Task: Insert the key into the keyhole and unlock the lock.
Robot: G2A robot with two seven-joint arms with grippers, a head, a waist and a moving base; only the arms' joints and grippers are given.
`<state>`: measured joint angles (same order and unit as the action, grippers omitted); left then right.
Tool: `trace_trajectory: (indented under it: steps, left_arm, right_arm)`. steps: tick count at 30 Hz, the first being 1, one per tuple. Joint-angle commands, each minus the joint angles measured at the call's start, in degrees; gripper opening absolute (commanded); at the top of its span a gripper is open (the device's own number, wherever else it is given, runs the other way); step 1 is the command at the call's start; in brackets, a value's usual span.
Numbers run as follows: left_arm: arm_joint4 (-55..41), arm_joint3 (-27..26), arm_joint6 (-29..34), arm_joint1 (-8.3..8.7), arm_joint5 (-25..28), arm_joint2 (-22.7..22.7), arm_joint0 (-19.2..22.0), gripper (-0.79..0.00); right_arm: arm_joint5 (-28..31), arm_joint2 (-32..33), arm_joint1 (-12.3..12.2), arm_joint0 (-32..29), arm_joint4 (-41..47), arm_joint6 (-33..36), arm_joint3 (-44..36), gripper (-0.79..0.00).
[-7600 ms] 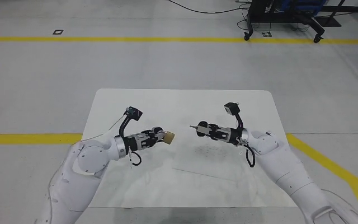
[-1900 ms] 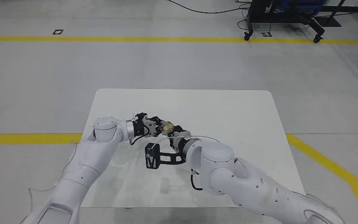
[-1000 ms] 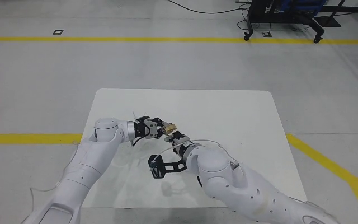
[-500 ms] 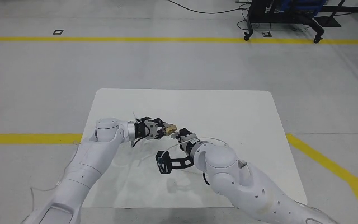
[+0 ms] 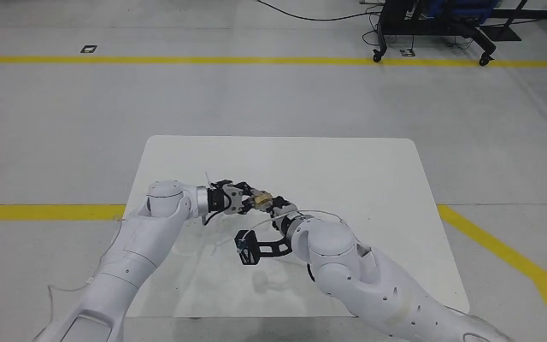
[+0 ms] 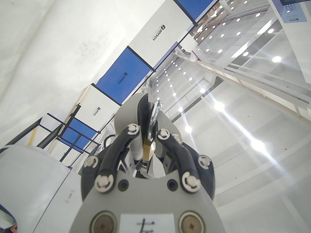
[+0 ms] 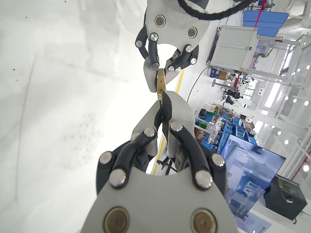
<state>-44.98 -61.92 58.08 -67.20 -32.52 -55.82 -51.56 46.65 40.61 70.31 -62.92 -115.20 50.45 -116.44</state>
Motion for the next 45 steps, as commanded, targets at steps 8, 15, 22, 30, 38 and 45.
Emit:
trace_trajectory:
  steps: [8, 15, 22, 30, 38, 45]
  left_arm:
    - [-0.04, -0.08, -0.18, -0.04, -0.16, 0.28, -0.01, -0.785]
    - [-0.34, -0.02, 0.16, -0.04, -0.1, 0.35, -0.01, -0.785]
    - [-1.06, 0.01, 0.71, -0.06, -0.45, 0.37, -0.04, -0.785]
    - [-2.16, 0.44, 0.86, -0.13, -0.98, 0.31, 0.08, -0.785]
    - [-2.82, 0.69, 0.6, -0.09, -0.75, -0.12, 0.14, -0.785]
    - [-2.96, 0.6, 0.41, -0.06, -0.53, -0.22, 0.07, -0.785]
  right_arm:
    - [0.26, -0.31, 0.93, -0.06, 0.33, 2.33, 0.81, -0.785]
    - [0.35, -0.95, 1.94, 0.92, 1.13, 3.22, 2.27, -0.785]
    - [0.47, -0.97, 2.78, 1.58, 1.88, 4.49, 3.5, -0.785]
    - [-0.06, 0.7, 3.53, 1.7, 5.86, 4.25, 4.42, 0.0]
    - [-0.26, 5.06, 3.28, 0.28, 10.19, 1.39, 2.89, 0.0]
    - [1.23, 11.86, 2.03, -3.26, 14.58, -3.77, -0.08, 0.0]
